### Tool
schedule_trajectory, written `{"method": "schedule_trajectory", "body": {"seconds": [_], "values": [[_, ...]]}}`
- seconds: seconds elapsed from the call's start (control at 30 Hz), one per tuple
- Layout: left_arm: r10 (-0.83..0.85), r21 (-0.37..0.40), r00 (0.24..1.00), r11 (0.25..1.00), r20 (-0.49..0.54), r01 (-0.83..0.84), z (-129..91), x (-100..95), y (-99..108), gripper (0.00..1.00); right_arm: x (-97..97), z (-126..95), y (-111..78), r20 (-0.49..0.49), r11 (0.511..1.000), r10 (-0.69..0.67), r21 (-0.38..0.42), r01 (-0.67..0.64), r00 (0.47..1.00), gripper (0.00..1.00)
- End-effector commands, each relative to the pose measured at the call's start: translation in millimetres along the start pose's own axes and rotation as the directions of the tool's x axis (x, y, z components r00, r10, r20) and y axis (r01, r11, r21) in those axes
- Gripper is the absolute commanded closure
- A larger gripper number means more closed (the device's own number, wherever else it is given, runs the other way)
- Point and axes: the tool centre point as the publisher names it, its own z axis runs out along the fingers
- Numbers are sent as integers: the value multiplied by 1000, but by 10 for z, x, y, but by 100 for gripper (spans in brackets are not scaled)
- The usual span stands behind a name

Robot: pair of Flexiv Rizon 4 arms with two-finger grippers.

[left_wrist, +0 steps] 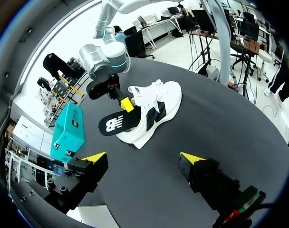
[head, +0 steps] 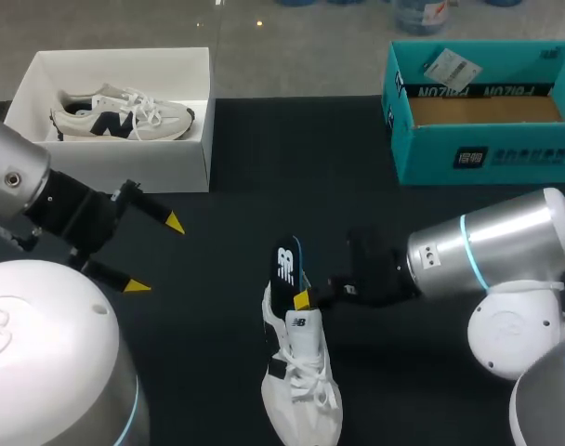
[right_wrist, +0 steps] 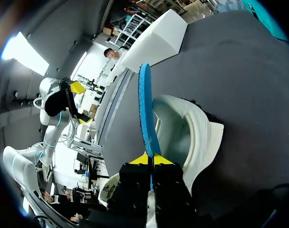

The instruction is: Take the shoe out of the shoebox, open the shoe tongue, remove and reinsert the insole, then place the shoe into the shoebox

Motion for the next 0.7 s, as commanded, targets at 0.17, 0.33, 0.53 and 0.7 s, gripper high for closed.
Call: {"method": "schedule_trajectory", "body": {"seconds": [0.17,0.33,0.53,0.7], "values": [[0,-2,1000,1000,-2,0,-6,5,-6,0,-42,152,-189,-16,999,23,-27,-24,1000,100],[0,-2,1000,1000,-2,0,-6,5,-6,0,-31,139,-176,-14,999,26,-31,-26,1000,100],[0,-2,1000,1000,-2,0,-6,5,-6,0,1,67,-54,5,999,-5,-33,5,1000,78],[0,-2,1000,1000,-2,0,-6,5,-6,0,27,-13,75,21,999,-27,-29,27,999,67]]}}
